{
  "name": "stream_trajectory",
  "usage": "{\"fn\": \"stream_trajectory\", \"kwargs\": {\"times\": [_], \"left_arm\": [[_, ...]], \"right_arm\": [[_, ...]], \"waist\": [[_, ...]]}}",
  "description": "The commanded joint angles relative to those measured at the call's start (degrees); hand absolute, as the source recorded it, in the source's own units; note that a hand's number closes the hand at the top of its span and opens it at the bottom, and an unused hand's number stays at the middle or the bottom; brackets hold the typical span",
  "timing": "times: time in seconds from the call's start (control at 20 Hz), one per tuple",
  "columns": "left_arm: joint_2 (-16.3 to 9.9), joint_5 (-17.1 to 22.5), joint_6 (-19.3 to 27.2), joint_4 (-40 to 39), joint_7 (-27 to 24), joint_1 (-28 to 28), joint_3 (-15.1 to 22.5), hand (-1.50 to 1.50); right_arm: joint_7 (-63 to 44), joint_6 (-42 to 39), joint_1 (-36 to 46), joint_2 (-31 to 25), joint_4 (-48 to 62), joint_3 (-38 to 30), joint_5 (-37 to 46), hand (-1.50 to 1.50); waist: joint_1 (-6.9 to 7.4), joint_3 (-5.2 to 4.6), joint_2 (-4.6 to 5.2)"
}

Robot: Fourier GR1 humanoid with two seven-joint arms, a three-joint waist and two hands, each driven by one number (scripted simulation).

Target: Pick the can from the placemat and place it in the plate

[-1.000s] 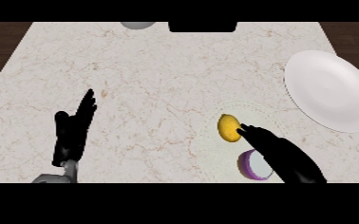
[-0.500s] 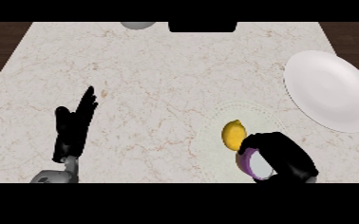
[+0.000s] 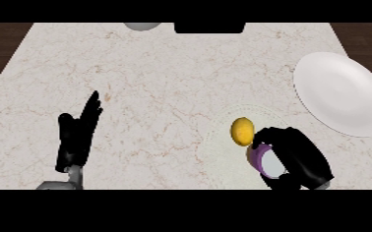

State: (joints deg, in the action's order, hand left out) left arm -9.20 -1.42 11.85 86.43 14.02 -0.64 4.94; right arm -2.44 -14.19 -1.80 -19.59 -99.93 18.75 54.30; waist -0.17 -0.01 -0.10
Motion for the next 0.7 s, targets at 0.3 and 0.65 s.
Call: {"fn": "stream_trajectory", "kwargs": {"times": [0.3,0.65], "left_arm": [[1.65,-1.58,-0.48,-3.76,-4.09,-0.58,0.22,0.00],[0.25,0.02,-1.31,-1.81,1.31,-2.47,-2.01,0.00]], "right_arm": [[24.26,6.80,8.59,-8.08,16.34,-15.62,-9.38,1.50],[24.03,6.83,6.24,-8.64,4.70,-28.06,-20.34,1.50]], "waist": [[0.54,0.05,0.27],[-0.65,0.04,-0.11]]}}
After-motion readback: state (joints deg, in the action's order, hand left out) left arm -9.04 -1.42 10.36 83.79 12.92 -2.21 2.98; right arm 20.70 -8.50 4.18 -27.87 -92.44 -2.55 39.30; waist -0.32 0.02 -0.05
